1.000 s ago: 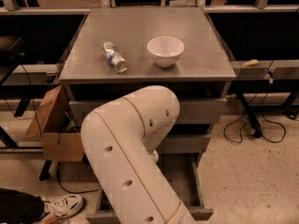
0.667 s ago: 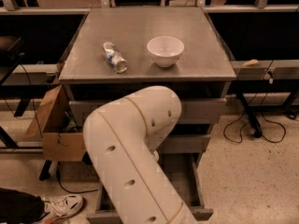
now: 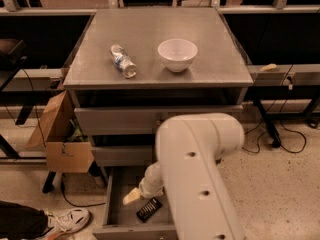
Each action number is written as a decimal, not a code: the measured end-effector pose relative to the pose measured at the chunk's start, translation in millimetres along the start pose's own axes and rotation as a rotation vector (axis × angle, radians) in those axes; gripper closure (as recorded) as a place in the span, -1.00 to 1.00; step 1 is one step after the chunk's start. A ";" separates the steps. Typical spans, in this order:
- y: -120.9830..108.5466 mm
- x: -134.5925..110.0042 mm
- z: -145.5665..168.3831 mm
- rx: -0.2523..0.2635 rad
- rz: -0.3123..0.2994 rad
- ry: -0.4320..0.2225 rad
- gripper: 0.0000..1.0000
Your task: Pick rxbar chocolate from bottom drawer and place on counter
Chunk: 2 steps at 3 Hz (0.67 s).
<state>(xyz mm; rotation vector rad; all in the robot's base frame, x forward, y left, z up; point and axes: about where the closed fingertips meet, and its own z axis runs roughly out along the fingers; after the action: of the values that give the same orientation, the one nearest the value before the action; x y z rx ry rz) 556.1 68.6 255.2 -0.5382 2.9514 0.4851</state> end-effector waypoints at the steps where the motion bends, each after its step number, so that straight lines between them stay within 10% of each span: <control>1: -1.1 0.6 14.3 -0.106 -0.082 -0.037 -1.00; 2: -4.0 9.4 26.6 -0.223 -0.102 -0.100 -1.00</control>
Offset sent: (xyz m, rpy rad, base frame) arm -0.0211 -0.0175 0.0006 0.5359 -0.3673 0.5471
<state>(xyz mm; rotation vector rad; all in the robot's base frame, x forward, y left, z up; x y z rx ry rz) 549.9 70.8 227.4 -0.6617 2.7752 0.8105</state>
